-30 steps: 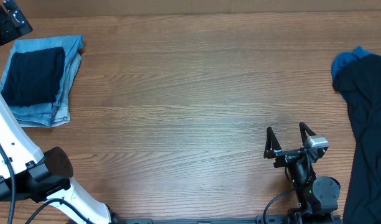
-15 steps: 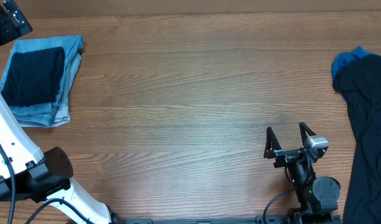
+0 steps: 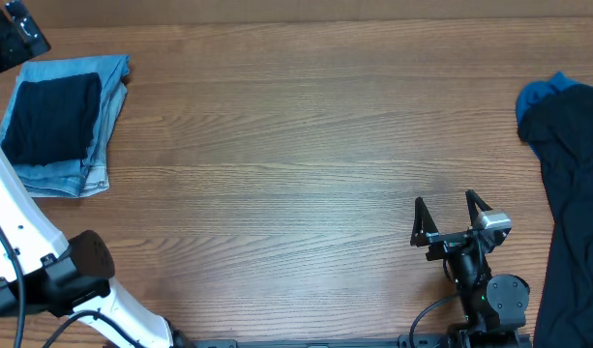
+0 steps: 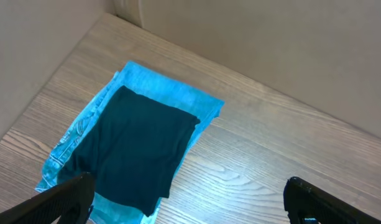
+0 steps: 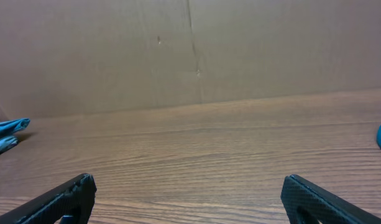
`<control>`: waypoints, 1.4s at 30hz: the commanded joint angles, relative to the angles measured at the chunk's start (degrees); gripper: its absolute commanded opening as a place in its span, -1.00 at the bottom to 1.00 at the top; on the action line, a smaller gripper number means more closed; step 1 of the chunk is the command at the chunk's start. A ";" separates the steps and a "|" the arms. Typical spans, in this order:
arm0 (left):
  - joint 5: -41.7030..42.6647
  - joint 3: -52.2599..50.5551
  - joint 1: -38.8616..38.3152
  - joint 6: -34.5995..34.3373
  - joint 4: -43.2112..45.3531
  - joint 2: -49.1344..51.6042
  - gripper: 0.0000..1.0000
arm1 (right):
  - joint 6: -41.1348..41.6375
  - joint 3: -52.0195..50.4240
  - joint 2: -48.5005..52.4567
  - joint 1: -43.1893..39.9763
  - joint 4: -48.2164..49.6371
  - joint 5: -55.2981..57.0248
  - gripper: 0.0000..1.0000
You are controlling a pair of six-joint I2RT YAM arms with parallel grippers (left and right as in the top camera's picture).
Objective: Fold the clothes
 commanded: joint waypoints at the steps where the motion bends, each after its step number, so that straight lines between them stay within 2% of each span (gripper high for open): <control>1: 0.17 0.07 -0.11 -0.57 0.04 -10.62 1.00 | 0.24 -0.61 -0.61 -0.17 0.24 -0.33 1.00; 10: 0.15 0.07 -0.11 -0.57 -0.17 -33.33 1.00 | 0.24 -0.61 -0.61 -0.17 0.26 -0.33 1.00; 13: 0.70 0.07 -0.17 -0.61 -4.74 -41.29 1.00 | 0.24 -0.61 -0.61 -0.17 0.24 -0.33 1.00; 20: 1.73 0.04 -0.17 -0.61 -18.47 -50.03 1.00 | 0.24 -0.61 -0.61 -0.17 0.24 -0.35 1.00; 23: 4.31 -2.73 -0.17 -0.59 -18.56 -53.09 1.00 | 0.24 -0.61 -0.61 -0.17 0.24 -0.33 1.00; 30: 5.18 -26.43 -2.64 -0.61 -18.38 -62.64 1.00 | 0.24 -0.61 -0.61 -0.17 0.24 -0.33 1.00; 34: 5.20 -41.92 -2.64 -1.05 -12.66 -67.49 1.00 | 0.24 -0.61 -0.61 -0.17 0.24 -0.33 1.00; 37: 5.22 -54.01 -2.64 -2.51 -2.80 -71.30 1.00 | 0.24 -0.61 -0.61 -0.17 0.26 -0.33 1.00; 39: 6.14 -66.82 -2.64 -6.84 8.48 -74.71 1.00 | 0.24 -0.61 -0.61 -0.17 0.24 -0.33 1.00; 42: 10.86 -79.71 -2.64 -7.48 22.10 -77.42 1.00 | 0.24 -0.61 -0.61 -0.17 0.24 -0.35 1.00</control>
